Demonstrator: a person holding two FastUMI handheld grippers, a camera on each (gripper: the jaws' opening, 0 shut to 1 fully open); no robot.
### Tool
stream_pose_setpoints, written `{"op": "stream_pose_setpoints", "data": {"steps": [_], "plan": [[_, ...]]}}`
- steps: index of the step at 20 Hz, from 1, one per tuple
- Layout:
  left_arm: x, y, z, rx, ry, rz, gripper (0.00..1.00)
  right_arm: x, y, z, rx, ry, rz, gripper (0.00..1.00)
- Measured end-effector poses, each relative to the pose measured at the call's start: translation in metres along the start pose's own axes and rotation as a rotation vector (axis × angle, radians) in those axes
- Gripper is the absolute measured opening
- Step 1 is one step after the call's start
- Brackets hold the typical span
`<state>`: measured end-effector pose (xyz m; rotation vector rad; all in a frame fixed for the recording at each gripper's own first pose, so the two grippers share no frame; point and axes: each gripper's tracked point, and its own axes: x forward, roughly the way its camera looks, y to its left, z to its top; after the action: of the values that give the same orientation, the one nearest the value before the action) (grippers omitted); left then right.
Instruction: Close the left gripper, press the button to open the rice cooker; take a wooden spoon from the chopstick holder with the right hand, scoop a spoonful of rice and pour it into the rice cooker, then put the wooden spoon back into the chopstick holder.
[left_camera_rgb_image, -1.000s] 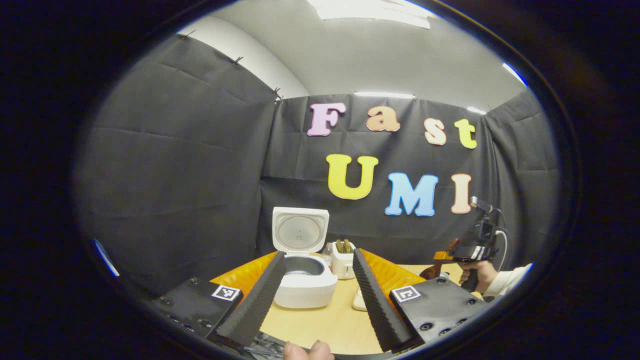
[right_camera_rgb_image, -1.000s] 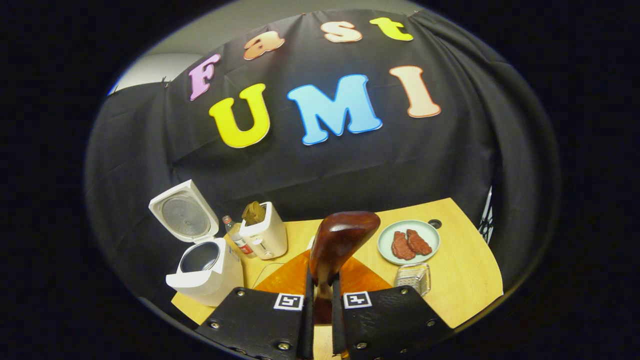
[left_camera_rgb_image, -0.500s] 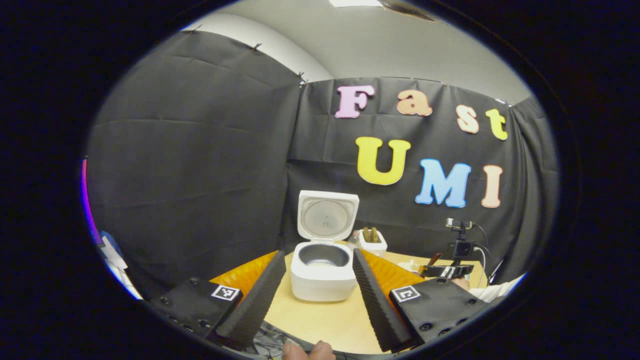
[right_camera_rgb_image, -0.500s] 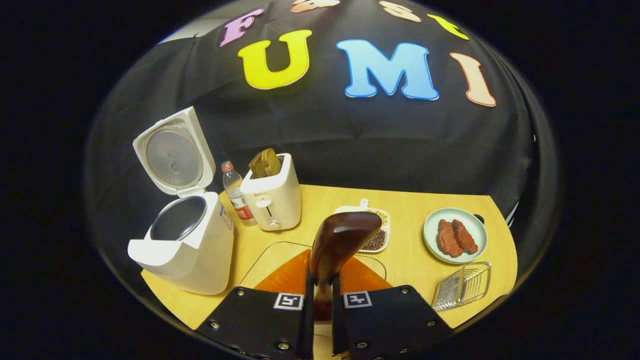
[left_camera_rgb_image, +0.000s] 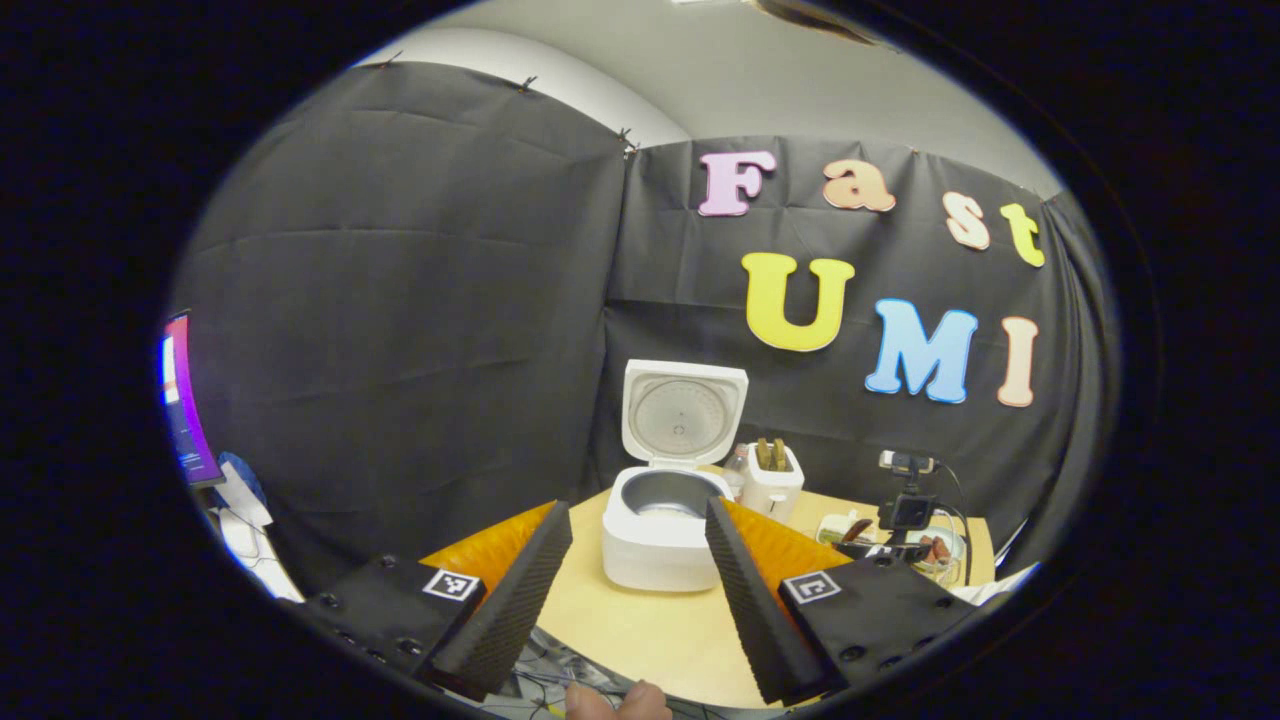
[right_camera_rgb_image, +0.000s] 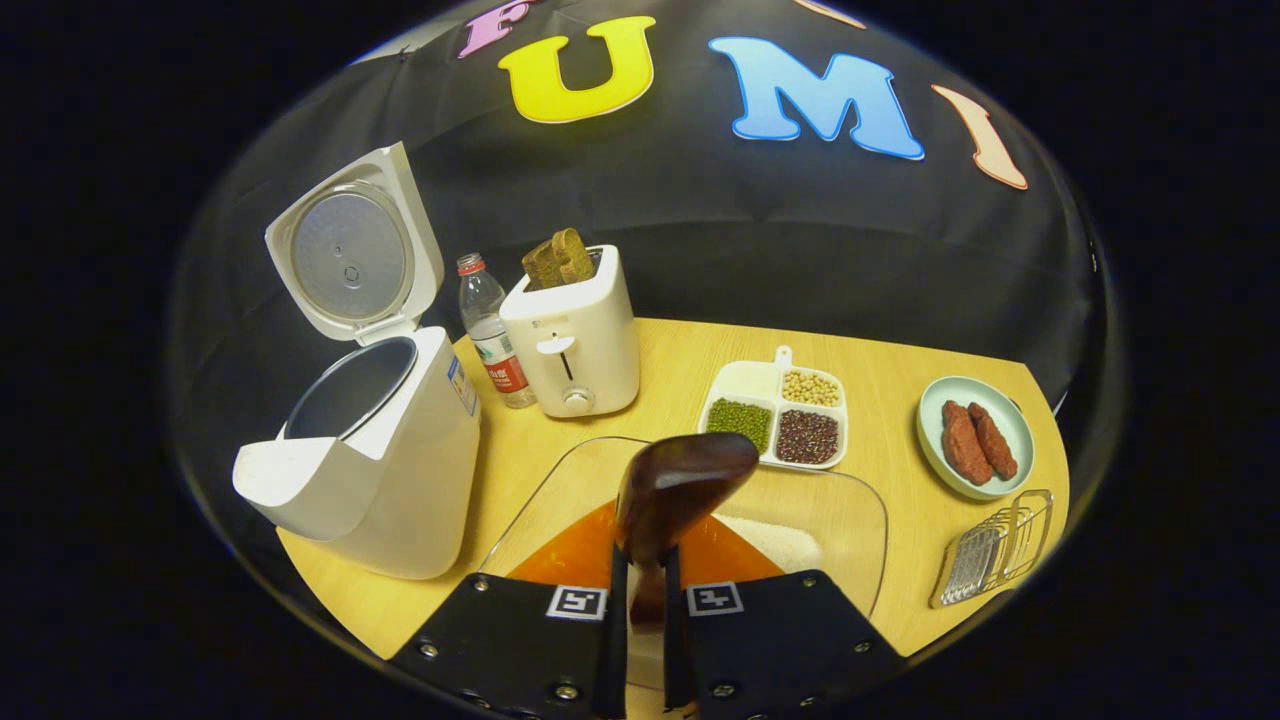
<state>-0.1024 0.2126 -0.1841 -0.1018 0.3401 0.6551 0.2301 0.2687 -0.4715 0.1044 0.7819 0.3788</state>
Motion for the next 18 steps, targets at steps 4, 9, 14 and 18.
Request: {"op": "stream_pose_setpoints", "data": {"steps": [4, 9, 14, 18], "plan": [[-0.005, 0.004, 0.005, 0.010, -0.005, 0.022, 0.94, 0.006, 0.010, 0.002, 0.120, 0.038, 0.057, 0.15], [-0.004, -0.001, 0.013, 0.024, -0.022, 0.014, 0.92, 0.004, 0.003, 0.006, 0.376, 0.058, 0.128, 0.15], [0.000, -0.015, 0.017, 0.054, -0.025, -0.020, 0.88, -0.013, -0.021, 0.011, 0.532, 0.027, 0.168, 0.15], [0.004, -0.026, 0.019, 0.060, -0.028, -0.051, 0.89, -0.035, -0.038, 0.028, 0.582, -0.018, 0.196, 0.15]]}}
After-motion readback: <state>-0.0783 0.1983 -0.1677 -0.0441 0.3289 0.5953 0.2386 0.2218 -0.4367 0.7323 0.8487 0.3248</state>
